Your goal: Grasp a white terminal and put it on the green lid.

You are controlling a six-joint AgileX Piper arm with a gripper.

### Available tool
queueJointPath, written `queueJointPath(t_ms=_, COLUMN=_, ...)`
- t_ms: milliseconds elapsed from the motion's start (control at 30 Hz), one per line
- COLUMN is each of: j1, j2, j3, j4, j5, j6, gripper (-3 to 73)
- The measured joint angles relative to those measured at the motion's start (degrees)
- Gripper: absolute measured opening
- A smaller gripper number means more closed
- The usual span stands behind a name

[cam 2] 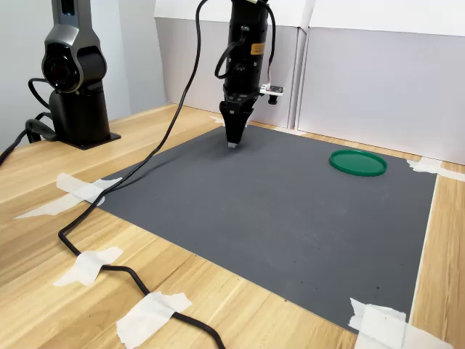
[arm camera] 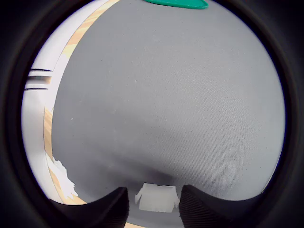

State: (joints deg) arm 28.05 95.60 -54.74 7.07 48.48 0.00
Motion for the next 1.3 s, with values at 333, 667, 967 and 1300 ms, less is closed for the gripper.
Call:
queueJointPath(t_ms=333, j1=0.0, j2=0.0, j3=0.0, j4=-0.1, j5=-0.1, j6=0.0, gripper=31.3)
queueJointPath(t_ms=667, j1=0.0, j2=-0.1, j3=-1.0, j4=-1.1, j5=0.5, j6=-0.4, gripper=30.6)
queueJointPath(t_ms=967, j1=-2.3, j2=2.7, j3=-19.1, j4=-2.5, j5=4.0, j6=-1.8, gripper=30.5)
queueJointPath(t_ms=1300, j1=-6.1, j2=18.8, j3=-38.6, j4=-4.2, j5=3.1, j6=-3.0, gripper=30.5)
